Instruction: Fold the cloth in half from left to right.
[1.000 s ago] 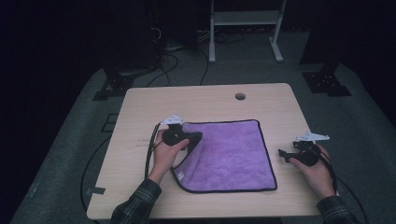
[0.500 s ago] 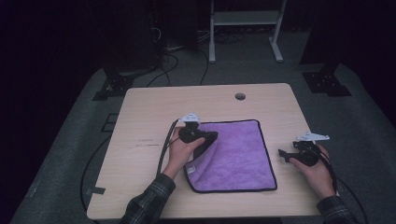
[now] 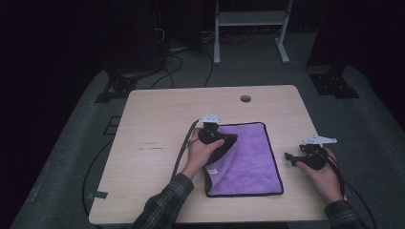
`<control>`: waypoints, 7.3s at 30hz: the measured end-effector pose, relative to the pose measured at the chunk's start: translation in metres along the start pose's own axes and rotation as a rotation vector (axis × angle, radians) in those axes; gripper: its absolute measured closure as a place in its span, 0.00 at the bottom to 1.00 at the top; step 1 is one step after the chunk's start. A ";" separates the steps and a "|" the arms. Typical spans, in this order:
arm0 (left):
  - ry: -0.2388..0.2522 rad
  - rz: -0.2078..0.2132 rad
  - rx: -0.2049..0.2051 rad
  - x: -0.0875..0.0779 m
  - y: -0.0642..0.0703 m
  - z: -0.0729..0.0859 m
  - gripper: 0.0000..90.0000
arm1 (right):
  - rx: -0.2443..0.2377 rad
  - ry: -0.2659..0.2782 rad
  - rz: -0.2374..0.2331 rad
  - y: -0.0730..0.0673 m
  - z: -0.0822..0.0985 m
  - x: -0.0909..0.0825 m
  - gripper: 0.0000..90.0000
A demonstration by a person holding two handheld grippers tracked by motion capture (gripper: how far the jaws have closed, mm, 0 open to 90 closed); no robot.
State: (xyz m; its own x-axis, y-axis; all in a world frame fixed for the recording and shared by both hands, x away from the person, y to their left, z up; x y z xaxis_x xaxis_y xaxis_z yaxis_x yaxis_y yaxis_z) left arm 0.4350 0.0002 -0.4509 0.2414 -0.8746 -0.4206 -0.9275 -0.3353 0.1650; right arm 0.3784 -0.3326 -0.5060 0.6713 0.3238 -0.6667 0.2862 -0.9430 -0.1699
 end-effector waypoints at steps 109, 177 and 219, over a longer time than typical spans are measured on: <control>-0.254 -0.230 -0.050 -0.017 -0.004 0.057 0.97 | -0.004 0.000 -0.003 0.000 0.001 -0.001 0.25; -0.330 -0.383 0.141 -0.159 -0.005 0.130 0.21 | -0.160 0.067 -0.313 -0.103 -0.068 0.024 0.60; -0.347 -0.368 0.146 -0.155 -0.005 0.132 0.00 | -0.342 -0.062 -0.421 -0.222 -0.097 0.129 0.70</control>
State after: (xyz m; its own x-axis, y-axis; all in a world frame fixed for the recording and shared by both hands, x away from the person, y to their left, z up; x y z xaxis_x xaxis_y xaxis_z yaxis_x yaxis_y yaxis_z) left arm 0.3642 0.1835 -0.5047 0.4730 -0.5323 -0.7021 -0.8353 -0.5245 -0.1651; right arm 0.4675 -0.0739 -0.4835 0.4123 0.6530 -0.6352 0.7342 -0.6510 -0.1927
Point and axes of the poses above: each handheld gripper's, and its own axes: x roughly forward along the jaws, z roughly out of its underside, y roughly to its right, the point moved 3 cm from there along x, roughly forward along the jaws, and after that the axes turned 12 degrees about x, right-handed, at the moved point
